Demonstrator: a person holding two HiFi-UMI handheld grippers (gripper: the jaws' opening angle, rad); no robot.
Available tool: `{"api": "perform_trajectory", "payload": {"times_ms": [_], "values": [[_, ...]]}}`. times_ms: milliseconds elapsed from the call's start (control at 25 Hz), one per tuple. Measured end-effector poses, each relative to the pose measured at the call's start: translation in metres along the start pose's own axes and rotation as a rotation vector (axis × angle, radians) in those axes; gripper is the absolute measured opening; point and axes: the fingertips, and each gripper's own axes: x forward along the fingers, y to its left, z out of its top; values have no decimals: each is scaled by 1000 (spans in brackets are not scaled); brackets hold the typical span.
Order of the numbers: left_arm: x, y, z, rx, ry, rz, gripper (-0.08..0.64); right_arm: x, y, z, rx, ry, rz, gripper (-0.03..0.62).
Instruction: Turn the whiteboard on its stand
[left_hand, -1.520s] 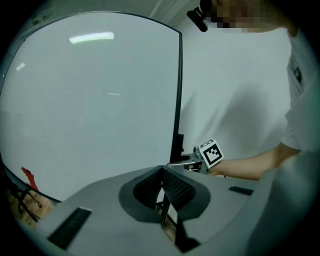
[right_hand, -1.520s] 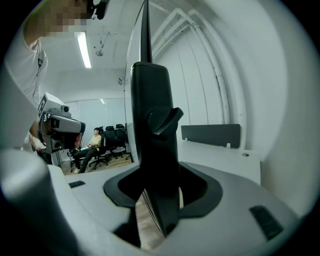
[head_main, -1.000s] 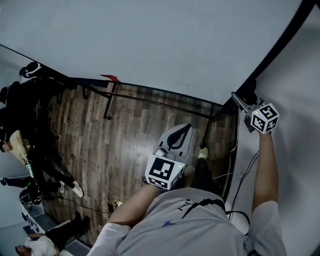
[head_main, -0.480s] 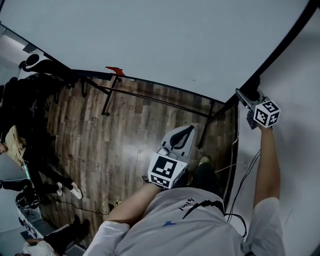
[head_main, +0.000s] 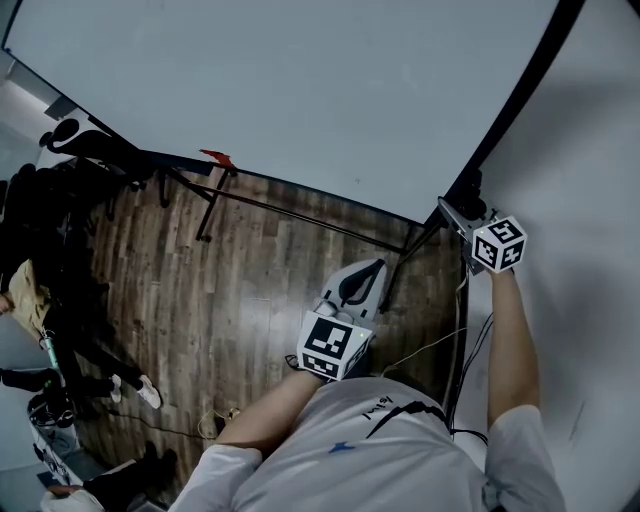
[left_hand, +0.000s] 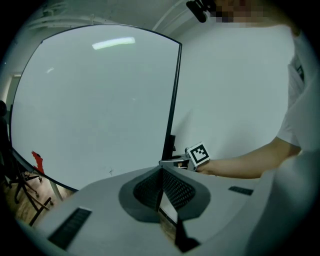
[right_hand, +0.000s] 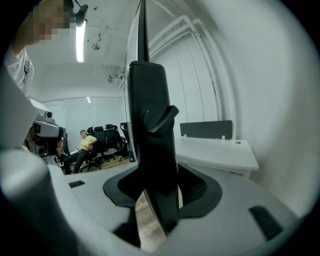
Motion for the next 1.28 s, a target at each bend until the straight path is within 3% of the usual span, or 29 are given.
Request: {"api": "perform_trajectory", "payload": {"times_ms": [880,1280], "values": [[-58,-109,-34,-24,-18,151,11,-34,70,-28,-47,51,2,193],[-89,-129,-46,-31,-28,199,11,-56,72,-51,43,110,-54,193]]}}
